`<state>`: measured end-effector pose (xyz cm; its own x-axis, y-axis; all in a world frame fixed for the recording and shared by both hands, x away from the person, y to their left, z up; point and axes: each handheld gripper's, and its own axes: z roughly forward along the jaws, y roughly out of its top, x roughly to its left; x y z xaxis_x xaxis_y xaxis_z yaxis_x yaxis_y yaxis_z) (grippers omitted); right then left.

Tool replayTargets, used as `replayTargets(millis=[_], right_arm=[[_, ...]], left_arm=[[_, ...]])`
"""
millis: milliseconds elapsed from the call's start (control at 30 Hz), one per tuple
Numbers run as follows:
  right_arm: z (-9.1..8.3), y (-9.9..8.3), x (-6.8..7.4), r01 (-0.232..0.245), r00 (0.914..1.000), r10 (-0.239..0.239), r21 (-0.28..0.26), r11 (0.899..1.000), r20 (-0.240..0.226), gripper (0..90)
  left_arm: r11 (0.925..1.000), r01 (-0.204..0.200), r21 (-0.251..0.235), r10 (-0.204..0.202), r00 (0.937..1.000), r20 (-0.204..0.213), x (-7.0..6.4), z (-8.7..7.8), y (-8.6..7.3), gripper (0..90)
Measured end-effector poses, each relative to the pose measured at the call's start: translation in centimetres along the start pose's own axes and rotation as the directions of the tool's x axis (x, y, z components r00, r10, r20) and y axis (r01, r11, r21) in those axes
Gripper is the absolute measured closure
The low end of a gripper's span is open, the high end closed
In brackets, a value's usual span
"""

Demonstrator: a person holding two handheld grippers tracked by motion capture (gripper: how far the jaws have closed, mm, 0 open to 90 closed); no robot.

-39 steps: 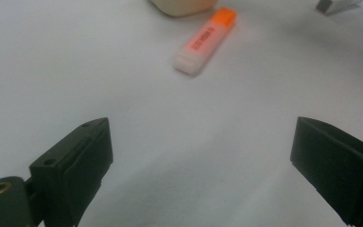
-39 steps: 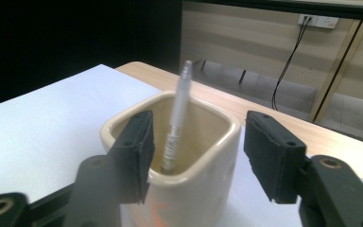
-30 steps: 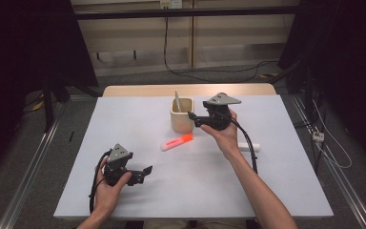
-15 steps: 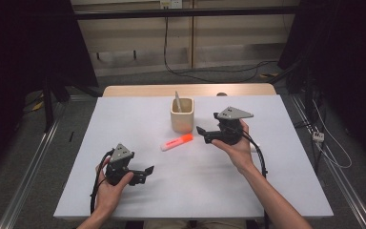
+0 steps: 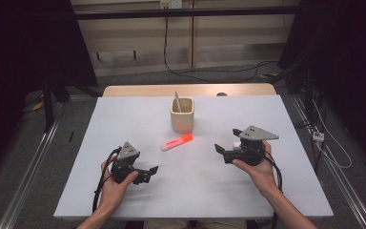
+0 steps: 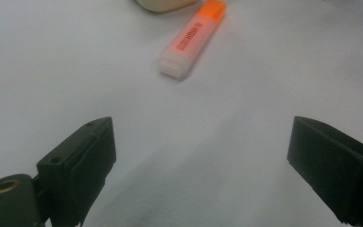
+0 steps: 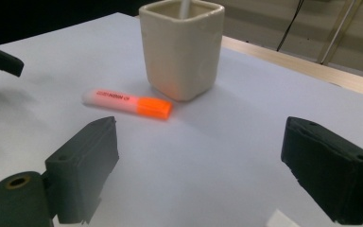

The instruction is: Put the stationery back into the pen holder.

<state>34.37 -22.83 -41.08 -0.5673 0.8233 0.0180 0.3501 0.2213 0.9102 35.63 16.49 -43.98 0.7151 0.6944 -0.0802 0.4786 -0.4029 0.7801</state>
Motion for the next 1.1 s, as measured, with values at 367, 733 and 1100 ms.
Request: replayTargets(millis=[367,733,1100], right_arm=[[-3.3,-2.3,-0.7,-0.032,0.9992,0.031,0.044,0.998,0.025,11.7],[-5.4,-4.8,-0.6,-0.059,0.9975,0.056,0.063,0.996,0.042,11.8],[-5.6,-5.4,-0.7,-0.066,0.9968,0.063,0.063,0.996,0.05,12.2]], left_arm=[[0.9997,-0.024,-0.005,0.024,0.9992,0.032,-0.2,0.5,1.6,9.0],[0.9988,-0.023,0.043,0.021,0.9985,0.052,0.3,2.8,4.4,14.3],[0.9949,-0.033,0.096,0.028,0.9984,0.05,0.8,4.9,6.9,13.0]])
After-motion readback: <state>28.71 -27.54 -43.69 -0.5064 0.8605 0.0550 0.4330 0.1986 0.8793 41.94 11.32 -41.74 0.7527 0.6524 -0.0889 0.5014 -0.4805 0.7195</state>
